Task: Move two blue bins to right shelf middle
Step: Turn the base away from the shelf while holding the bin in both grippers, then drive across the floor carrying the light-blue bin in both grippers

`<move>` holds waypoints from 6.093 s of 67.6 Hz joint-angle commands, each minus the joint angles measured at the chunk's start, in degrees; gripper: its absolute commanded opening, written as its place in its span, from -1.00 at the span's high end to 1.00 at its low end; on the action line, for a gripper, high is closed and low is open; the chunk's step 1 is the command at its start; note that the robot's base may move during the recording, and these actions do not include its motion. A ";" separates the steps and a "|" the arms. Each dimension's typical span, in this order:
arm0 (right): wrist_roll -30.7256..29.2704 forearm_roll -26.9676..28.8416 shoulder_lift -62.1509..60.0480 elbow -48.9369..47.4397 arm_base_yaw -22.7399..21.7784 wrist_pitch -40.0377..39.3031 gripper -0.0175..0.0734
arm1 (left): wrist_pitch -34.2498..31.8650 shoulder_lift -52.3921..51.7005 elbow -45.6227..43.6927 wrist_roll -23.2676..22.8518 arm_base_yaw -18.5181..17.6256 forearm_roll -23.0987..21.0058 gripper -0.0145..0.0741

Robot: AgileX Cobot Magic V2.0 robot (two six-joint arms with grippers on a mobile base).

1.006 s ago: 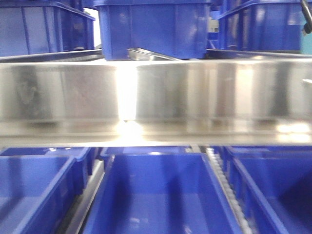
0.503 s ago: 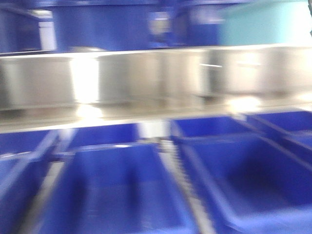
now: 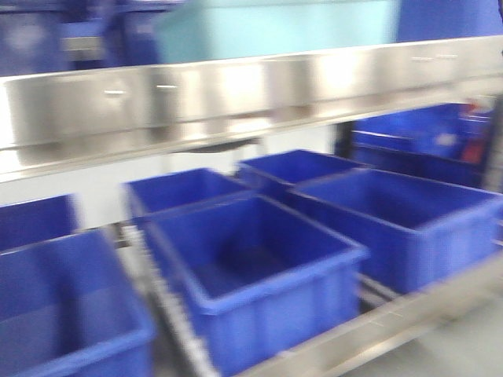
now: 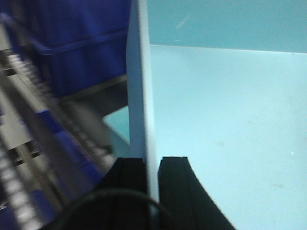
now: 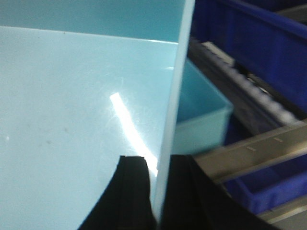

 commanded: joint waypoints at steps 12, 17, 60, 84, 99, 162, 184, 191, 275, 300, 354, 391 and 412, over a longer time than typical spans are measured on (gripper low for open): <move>-0.82 1.26 -0.72 -0.59 0.26 -3.35 0.95 | -3.80 -0.87 -0.91 -0.01 -0.37 -3.09 0.92; -0.82 1.26 -0.72 -0.59 0.26 -3.35 0.95 | -3.80 -0.87 -0.91 -0.01 -0.37 -3.09 0.92; -0.82 1.26 -0.72 -0.59 0.26 -3.35 0.95 | -3.80 -0.87 -0.91 -0.01 -0.37 -2.72 0.92; -0.82 1.26 -0.72 -0.59 0.26 -3.35 0.95 | -3.80 -0.87 -0.91 -0.01 -0.37 -1.67 0.92; -0.82 1.26 -0.72 -0.59 0.26 -3.35 0.95 | -3.80 -0.87 -0.91 -0.01 -0.37 -1.67 0.92; -0.82 1.26 -0.72 -0.59 0.26 -3.35 0.95 | -3.80 -0.87 -0.91 -0.01 -0.37 -1.67 0.92; -0.82 1.26 -0.72 -0.59 0.26 -3.35 0.95 | -3.80 -0.87 -0.91 -0.01 -0.37 -1.67 0.92; -0.82 1.26 -0.72 -0.59 0.26 -3.35 0.95 | -3.80 -0.87 -0.91 -0.01 -0.37 -1.67 0.92; -0.82 1.26 -0.72 -0.59 0.26 -3.35 0.95 | -3.80 -0.87 -0.91 -0.01 -0.37 -1.54 0.92; -0.82 1.26 -0.72 -0.59 0.26 -3.35 0.95 | -3.80 -0.87 -0.91 -0.01 -0.37 -1.54 0.92; -0.82 1.26 -0.72 -0.59 0.26 -3.35 0.95 | -3.80 -0.87 -0.91 -0.01 -0.37 -1.54 0.92; -0.82 1.26 -0.72 -0.59 0.26 -3.35 0.95 | -3.80 -0.87 -0.91 -0.01 -0.37 -1.54 0.92; -0.82 1.26 -0.72 -0.59 0.26 -3.35 0.95 | -3.80 -0.87 -0.91 -0.01 -0.37 -1.54 0.92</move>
